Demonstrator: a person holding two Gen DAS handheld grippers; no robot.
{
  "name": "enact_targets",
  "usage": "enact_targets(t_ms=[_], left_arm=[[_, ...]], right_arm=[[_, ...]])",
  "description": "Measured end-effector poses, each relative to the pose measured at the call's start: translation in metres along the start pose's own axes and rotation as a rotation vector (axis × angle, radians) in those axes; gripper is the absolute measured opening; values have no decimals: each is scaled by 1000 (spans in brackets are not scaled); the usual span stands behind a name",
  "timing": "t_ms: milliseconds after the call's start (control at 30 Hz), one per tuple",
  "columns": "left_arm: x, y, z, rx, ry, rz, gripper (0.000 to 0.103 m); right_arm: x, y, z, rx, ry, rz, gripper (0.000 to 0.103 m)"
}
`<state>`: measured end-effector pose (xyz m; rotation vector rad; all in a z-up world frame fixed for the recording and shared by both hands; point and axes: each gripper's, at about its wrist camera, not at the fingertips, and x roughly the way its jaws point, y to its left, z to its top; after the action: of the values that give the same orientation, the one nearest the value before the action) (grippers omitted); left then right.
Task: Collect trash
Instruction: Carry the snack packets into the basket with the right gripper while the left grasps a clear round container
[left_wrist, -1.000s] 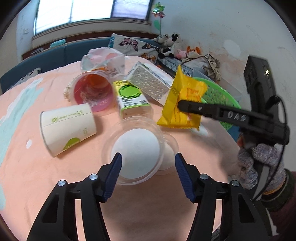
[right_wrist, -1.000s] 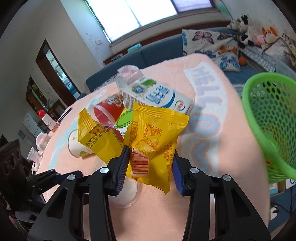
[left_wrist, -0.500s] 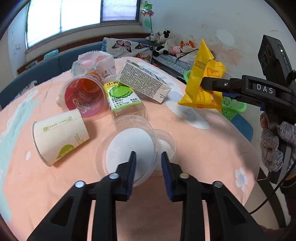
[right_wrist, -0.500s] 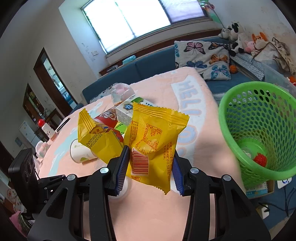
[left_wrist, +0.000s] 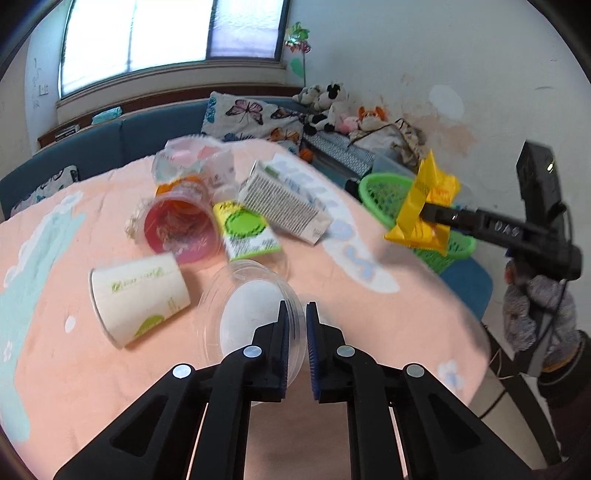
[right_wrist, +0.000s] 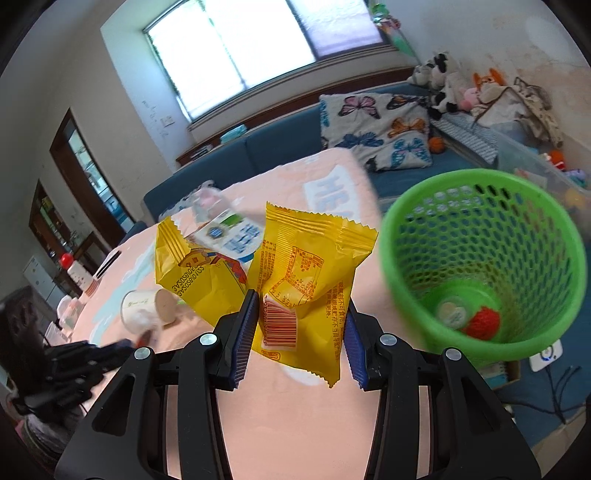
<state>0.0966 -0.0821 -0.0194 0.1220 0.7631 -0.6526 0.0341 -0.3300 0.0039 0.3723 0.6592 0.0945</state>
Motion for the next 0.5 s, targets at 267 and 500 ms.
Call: enact_targets(t_ms=[267, 500], left_arm=[[-4, -24, 32, 9, -39, -88, 9], [5, -53, 67, 36, -66, -156, 9]], right_arm=[[-22, -45, 15, 27, -45, -111, 44], [-25, -94, 21, 49, -34, -252, 46]])
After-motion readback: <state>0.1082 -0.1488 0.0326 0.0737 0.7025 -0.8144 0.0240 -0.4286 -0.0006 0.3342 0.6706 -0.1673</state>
